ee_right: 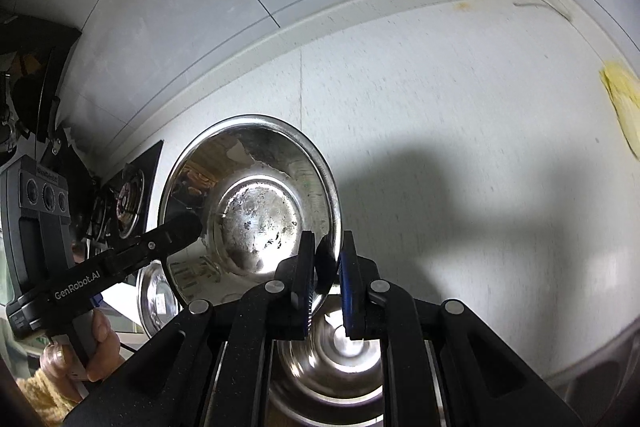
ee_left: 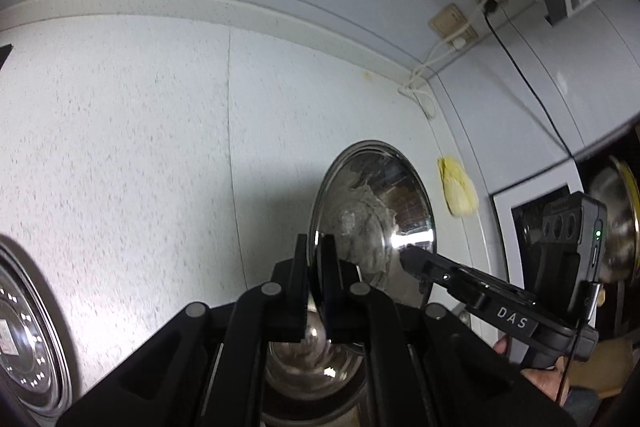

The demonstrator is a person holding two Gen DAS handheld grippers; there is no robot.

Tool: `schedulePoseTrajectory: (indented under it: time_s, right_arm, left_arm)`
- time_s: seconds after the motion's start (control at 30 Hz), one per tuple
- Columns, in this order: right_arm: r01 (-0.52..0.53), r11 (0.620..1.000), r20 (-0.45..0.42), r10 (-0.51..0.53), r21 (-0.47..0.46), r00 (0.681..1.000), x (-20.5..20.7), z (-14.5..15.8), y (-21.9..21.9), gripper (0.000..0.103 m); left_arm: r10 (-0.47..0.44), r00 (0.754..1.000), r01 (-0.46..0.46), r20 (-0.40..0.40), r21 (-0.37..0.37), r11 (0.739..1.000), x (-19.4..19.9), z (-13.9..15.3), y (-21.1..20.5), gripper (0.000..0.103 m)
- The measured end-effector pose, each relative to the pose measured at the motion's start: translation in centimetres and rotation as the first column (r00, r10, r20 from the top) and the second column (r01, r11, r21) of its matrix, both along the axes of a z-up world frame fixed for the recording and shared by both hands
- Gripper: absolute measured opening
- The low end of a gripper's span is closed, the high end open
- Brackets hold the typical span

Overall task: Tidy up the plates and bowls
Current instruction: 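Carry the second small bowl and lower it into the bowl stack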

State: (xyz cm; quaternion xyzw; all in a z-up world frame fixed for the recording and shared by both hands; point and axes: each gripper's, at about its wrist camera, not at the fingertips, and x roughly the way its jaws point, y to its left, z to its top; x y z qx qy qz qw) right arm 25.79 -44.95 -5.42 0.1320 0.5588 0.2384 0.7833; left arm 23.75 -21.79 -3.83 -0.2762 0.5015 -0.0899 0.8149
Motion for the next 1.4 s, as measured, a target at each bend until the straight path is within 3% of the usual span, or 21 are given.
schedulePoseTrajectory:
  time_s: [0.53,1.33,1.4]
  right_arm:
    - [0.076,0.997,-0.057,-0.075,0.015,0.996,-3.7,-1.7,-2.5,0.010]
    - [0.048,0.999,-0.117,-0.046,0.014,0.992,-5.8,-5.4,-1.5,0.010]
    - [0.051,0.998,-0.122,-0.055,-0.032,0.991,-5.7,-5.7,-1.3,0.010]
  left_arm:
    - [-0.112,0.994,0.112,-0.011,0.062,0.992,-5.3,-1.7,-4.2,0.005]
    - [-0.136,0.987,0.145,-0.081,0.117,0.982,-8.2,-5.4,-6.0,0.006]
    - [-0.138,0.986,0.148,-0.091,0.114,0.982,-8.2,-5.7,-6.0,0.006]
